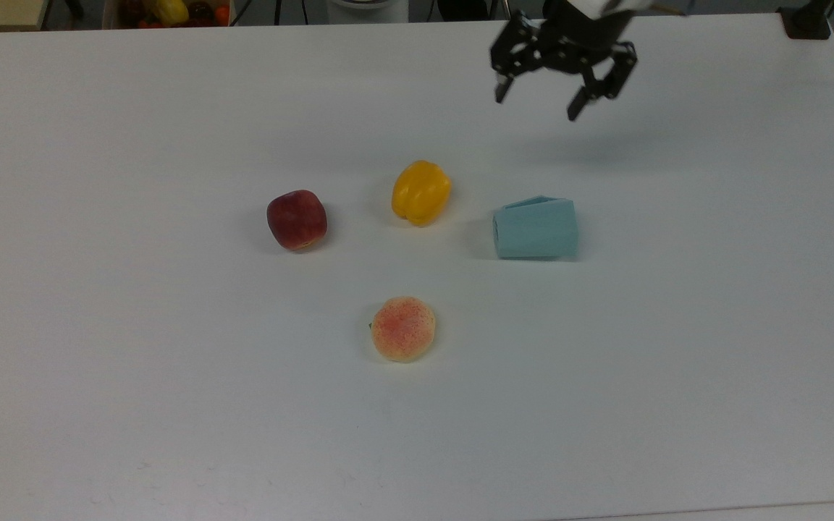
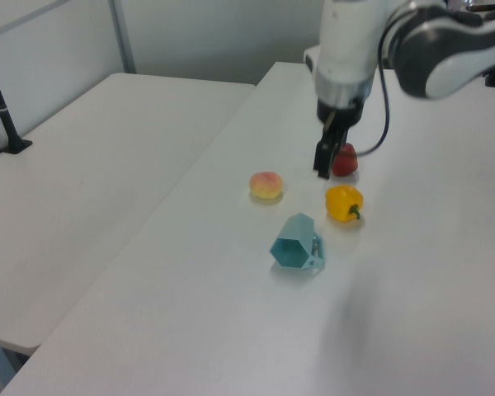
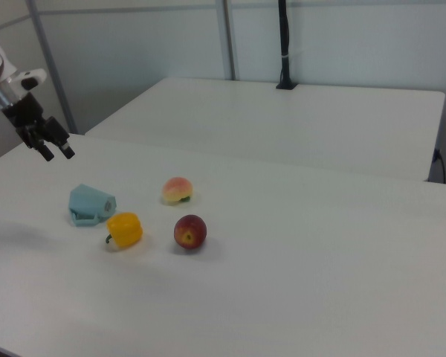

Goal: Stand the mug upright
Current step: 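Lower the open gripper onto the rim of the light-blue cup, then close the gripper on the cup rim and tilt it upward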

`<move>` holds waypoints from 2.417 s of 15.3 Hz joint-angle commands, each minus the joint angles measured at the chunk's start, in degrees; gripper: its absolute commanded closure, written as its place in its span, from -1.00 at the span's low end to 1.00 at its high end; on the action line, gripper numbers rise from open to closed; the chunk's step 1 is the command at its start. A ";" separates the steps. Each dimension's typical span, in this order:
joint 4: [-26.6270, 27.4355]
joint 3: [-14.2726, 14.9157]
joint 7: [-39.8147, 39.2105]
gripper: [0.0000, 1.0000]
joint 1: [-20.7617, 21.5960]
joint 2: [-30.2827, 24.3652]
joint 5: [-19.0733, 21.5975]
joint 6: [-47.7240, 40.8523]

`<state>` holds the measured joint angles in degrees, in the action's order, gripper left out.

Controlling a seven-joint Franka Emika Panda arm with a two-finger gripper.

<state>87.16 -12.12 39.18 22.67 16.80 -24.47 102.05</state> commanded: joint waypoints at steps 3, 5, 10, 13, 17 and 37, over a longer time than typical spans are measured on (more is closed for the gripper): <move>-4.36 0.08 16.69 -1.00 6.15 10.34 -12.60 6.66; -4.71 0.08 19.95 -1.00 7.21 13.15 -16.82 7.72; -5.68 0.08 22.69 -1.00 8.18 17.29 -21.50 11.06; -5.60 0.08 23.05 -1.00 8.27 19.66 -25.09 11.07; -5.07 0.08 22.96 -1.00 8.01 19.67 -26.07 7.66; -1.38 -0.09 16.56 1.00 0.72 12.91 -17.31 3.16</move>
<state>83.59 -11.99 60.49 25.48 34.40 -48.24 103.85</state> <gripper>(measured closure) 0.744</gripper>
